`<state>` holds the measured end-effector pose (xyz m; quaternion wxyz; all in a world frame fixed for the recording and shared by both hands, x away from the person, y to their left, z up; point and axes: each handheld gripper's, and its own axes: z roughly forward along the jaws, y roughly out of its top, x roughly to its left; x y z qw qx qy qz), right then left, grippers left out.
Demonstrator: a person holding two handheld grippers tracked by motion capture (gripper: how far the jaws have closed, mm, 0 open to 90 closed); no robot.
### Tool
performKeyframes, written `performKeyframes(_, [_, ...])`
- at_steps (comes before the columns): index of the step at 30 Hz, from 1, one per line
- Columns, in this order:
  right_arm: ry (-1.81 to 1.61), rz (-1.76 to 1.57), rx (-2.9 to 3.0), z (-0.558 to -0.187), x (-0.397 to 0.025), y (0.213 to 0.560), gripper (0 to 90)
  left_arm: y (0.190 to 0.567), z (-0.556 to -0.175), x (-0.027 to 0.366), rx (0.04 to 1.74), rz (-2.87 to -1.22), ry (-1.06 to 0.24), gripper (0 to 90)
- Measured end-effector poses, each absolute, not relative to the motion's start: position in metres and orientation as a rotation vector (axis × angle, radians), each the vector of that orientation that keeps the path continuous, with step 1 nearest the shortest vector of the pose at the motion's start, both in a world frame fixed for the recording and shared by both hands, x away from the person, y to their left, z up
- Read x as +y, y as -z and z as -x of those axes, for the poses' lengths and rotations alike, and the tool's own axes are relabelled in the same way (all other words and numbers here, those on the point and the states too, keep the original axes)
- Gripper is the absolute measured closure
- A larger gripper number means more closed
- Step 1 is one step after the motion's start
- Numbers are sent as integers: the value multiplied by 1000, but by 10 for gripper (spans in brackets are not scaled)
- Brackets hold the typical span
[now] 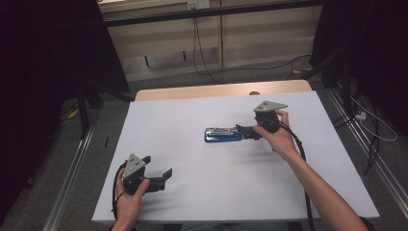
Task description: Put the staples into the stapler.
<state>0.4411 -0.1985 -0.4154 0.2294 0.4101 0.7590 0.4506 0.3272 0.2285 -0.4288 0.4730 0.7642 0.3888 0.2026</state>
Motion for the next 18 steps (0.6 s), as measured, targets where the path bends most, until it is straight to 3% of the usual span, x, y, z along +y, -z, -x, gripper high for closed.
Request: performKeyframes(18, [-1208,-1186,1979,-408,-235,418,29,428,-328,224,949,-1862,-490,41])
